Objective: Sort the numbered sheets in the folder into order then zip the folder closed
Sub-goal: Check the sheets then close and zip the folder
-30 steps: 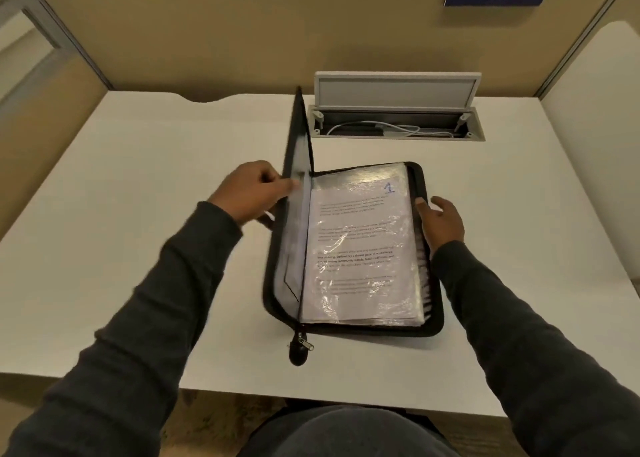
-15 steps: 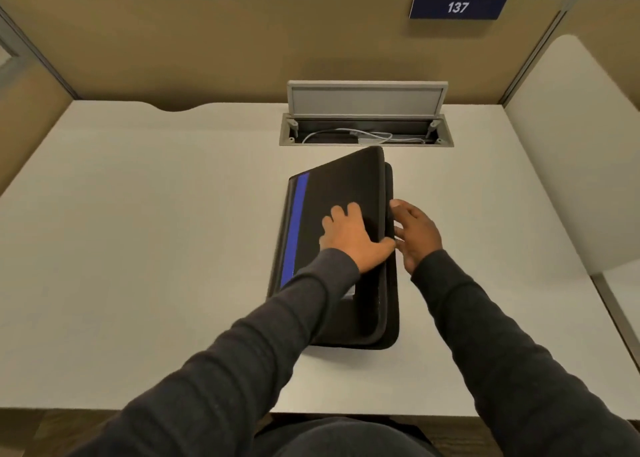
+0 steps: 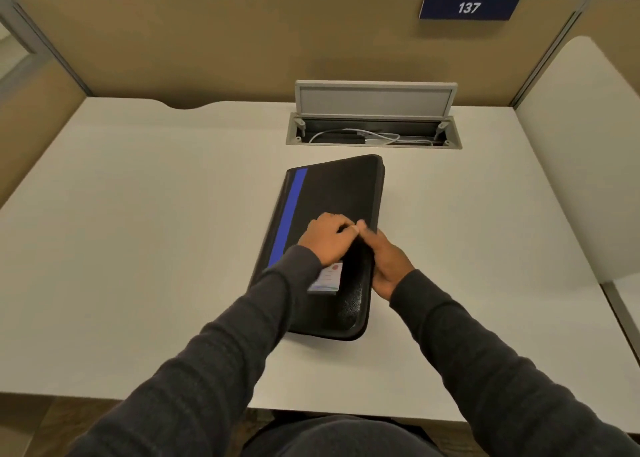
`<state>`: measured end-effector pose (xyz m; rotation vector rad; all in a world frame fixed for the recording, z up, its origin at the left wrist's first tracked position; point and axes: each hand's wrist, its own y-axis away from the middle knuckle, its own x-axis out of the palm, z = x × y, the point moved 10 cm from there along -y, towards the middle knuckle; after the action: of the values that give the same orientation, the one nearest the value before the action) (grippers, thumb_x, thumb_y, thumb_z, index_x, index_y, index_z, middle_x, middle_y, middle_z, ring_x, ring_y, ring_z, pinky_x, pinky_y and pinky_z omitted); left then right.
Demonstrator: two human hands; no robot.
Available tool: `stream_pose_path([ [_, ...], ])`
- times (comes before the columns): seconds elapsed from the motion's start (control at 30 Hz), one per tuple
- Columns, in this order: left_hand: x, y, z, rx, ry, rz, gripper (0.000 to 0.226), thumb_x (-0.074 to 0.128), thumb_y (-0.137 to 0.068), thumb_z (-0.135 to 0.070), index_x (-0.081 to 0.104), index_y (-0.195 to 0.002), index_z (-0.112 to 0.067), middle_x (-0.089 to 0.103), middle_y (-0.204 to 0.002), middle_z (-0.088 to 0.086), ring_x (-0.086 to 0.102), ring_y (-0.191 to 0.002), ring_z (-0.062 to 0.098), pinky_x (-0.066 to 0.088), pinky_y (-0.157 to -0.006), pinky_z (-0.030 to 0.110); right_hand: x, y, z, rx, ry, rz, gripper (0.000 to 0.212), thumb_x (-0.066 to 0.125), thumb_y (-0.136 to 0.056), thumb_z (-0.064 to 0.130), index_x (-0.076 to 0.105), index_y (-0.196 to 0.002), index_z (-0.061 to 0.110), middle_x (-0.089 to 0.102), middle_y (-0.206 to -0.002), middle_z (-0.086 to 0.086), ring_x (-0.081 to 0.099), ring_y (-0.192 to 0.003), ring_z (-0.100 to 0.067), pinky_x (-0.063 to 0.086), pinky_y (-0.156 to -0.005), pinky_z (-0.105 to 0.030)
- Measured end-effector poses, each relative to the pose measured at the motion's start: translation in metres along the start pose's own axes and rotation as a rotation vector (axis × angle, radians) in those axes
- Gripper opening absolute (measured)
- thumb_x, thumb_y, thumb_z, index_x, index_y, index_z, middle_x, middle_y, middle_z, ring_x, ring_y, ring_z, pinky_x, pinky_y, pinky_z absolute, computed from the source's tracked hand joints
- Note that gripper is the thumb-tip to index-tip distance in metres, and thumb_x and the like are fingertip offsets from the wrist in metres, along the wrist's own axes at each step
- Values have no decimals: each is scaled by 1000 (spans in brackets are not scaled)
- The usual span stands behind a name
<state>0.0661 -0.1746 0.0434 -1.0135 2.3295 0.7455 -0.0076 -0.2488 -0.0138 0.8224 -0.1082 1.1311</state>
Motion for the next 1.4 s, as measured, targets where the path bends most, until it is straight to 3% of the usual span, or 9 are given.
stream_pose_path([
  [0.1, -32, 13, 35, -17, 175, -43, 26, 55, -97, -27, 65, -120, -20, 64, -111, -5, 59, -102, 10, 50, -94, 32, -12, -8, 2, -46, 141, -103, 31, 57, -100, 17, 59, -132, 19, 70, -122, -15, 68, -111, -34, 56, -95, -50],
  [0.37, -136, 101, 164, -303, 357, -631, 15, 55, -93, -15, 68, -98, -22, 69, -100, 1, 66, -82, 19, 55, -78, 40, -32, -18, 16, -22, -6, -201, 34, 56, -100, 11, 58, -134, 12, 71, -120, -19, 70, -105, -38, 61, -84, -51],
  [0.5, -128, 124, 172, -307, 258, -494, 24, 54, -98, -31, 65, -117, -23, 63, -114, -8, 57, -105, 14, 41, -89, 26, -39, -16, 12, 44, -72, -249, 34, 59, -99, 13, 60, -133, 10, 70, -120, -21, 69, -108, -39, 62, -80, -51],
  [0.63, -114, 129, 150, -211, 340, -193, 34, 56, -85, -50, 69, -108, -29, 72, -99, -6, 65, -94, 13, 47, -87, 31, -46, -12, 4, 146, -69, -293, 46, 67, -92, 19, 60, -135, 6, 68, -124, -23, 65, -116, -41, 61, -83, -51],
  [0.73, -122, 134, 121, -103, 346, -93, 38, 66, -76, -47, 71, -107, -26, 74, -98, -1, 70, -92, 17, 54, -84, 36, -40, -10, 9, 187, -31, -274, 42, 63, -94, 20, 62, -132, 4, 69, -120, -22, 71, -98, -37, 62, -76, -49],
  [0.93, -149, 146, 58, 129, 395, 7, 41, 54, -89, -40, 68, -113, -9, 73, -103, 8, 69, -94, 25, 56, -80, 35, -25, -8, 50, 200, 220, -204, 21, 57, -99, 19, 67, -96, 0, 72, -67, -13, 68, -48, -21, 54, -42, -25],
  [1.13, -141, 142, 49, 164, 333, 60, 34, 52, -93, -36, 73, -97, -10, 74, -101, 7, 67, -93, 25, 54, -82, 36, -14, -22, 108, 64, 426, -235, 19, 55, -101, 22, 64, -96, 6, 69, -56, -3, 64, -48, -15, 50, -43, -17],
  [1.33, -118, 135, 50, 135, 518, 21, 33, 56, -90, -36, 73, -87, -8, 73, -101, 11, 69, -95, 31, 53, -83, 37, -18, -10, 134, -10, 284, -297, 35, 56, -99, 44, 52, -124, 19, 63, -119, -9, 66, -89, -25, 59, -52, -29],
  [1.4, -114, 133, 47, 127, 587, -16, 25, 55, -92, -25, 73, -83, -11, 73, -101, 14, 69, -96, 32, 53, -85, 38, -22, -2, 146, -81, 383, -362, 45, 57, -97, 50, 55, -129, 17, 60, -129, -9, 64, -104, -27, 58, -71, -33],
])
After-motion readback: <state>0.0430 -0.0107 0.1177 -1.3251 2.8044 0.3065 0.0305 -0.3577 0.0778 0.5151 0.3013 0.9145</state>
